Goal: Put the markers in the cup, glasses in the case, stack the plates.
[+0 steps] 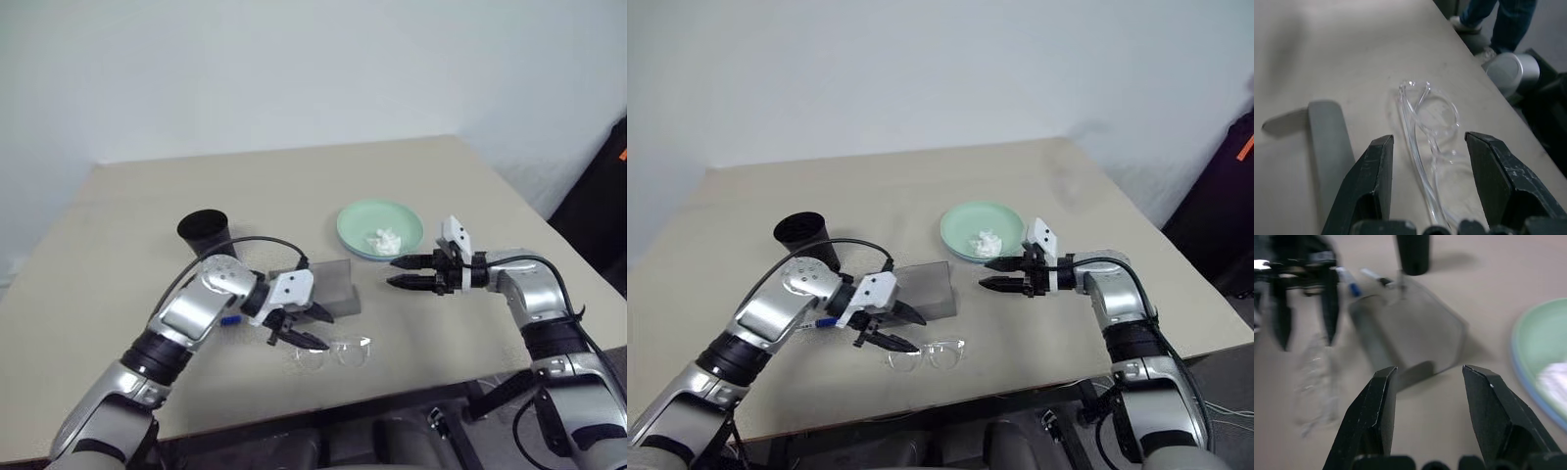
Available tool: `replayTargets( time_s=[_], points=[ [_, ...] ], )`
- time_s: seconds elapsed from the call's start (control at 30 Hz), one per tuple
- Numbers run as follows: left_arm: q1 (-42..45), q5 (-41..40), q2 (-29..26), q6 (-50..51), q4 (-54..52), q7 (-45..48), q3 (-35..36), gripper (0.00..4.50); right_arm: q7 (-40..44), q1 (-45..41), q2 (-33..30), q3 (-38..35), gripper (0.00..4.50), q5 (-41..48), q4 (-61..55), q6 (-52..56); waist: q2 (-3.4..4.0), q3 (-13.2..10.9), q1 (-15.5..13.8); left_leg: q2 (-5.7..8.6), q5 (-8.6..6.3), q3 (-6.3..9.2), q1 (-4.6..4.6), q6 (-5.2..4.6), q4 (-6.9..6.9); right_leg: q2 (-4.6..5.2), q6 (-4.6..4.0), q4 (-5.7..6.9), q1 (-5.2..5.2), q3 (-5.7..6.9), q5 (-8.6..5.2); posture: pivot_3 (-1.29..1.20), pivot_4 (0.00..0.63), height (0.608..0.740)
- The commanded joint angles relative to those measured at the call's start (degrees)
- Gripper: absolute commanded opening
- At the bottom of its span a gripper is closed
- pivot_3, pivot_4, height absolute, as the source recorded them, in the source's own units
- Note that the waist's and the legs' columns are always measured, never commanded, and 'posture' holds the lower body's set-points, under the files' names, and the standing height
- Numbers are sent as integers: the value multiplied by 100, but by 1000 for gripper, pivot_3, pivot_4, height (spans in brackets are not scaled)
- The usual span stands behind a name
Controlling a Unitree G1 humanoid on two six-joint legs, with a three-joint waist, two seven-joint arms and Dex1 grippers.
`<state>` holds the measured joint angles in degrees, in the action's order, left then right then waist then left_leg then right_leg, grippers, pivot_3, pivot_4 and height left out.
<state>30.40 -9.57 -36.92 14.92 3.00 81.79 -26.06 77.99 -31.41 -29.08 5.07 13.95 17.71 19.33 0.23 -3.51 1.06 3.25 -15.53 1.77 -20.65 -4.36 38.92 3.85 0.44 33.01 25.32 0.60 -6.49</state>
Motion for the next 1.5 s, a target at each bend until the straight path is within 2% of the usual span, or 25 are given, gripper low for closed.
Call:
replayTargets(
  time_s=[0.03,0.27,0.37,0.53,0.57,0.87,0.97,1.23,1.37,1.5],
  points=[
    [219,207,134,-141,70,23,-111,2425,199,171,-208,47,2294,291,-679,228,-2,-1,6,-2,0,0,0,0,0,-1,0,0,0,0,0,0,0,740],
    [308,584,226,-403,274,142,-407,2425,8,375,-270,118,2294,349,-994,326,-4,-2,3,-16,0,-13,-1,0,17,-7,2,0,-2,1,-3,0,0,740],
    [324,646,252,-464,335,161,-426,1839,-41,396,-269,133,2321,361,-1028,334,-4,-2,1,-18,1,-14,-2,-1,26,-6,4,0,-3,2,-4,0,0,740],
    [332,758,301,-580,482,152,-411,140,-124,403,-272,164,2321,363,-1019,298,-5,-2,-3,-17,0,-14,-2,-1,26,-3,7,-1,-5,3,-4,0,0,740],
    [332,756,304,-578,485,153,-404,6,-132,400,-275,169,2321,362,-1009,287,-6,-2,-2,-17,0,-14,-2,-1,26,-3,8,0,-5,4,-4,0,0,740],
    [343,501,315,-459,441,160,-140,6,-220,285,-244,194,2321,293,-789,131,-6,-2,-1,-18,2,-15,-1,-4,28,-4,8,0,-7,4,-4,0,0,740],
    [381,193,368,-211,330,175,95,6,-284,233,-235,194,2321,262,-689,59,-6,-2,-2,-18,3,-15,-2,-5,29,-4,8,0,-6,4,-3,0,0,740],
    [698,-501,243,301,134,163,937,6,-780,-398,-255,-56,2321,73,466,-498,-11,-5,4,-18,3,-17,-3,-6,27,-4,10,-1,-3,4,-2,0,0,740],
    [977,-311,164,88,484,-71,1157,6,-848,-592,-279,-120,2321,13,909,-760,-12,-4,4,-16,3,-18,-2,-6,25,-4,10,0,-3,3,-2,0,0,740],
    [1289,416,47,-530,1166,-489,937,6,-844,-622,-251,-123,2321,-14,1026,-853,-12,-4,2,-15,3,-18,-2,-6,24,-5,10,0,-5,1,-2,0,0,740]
  ],
)
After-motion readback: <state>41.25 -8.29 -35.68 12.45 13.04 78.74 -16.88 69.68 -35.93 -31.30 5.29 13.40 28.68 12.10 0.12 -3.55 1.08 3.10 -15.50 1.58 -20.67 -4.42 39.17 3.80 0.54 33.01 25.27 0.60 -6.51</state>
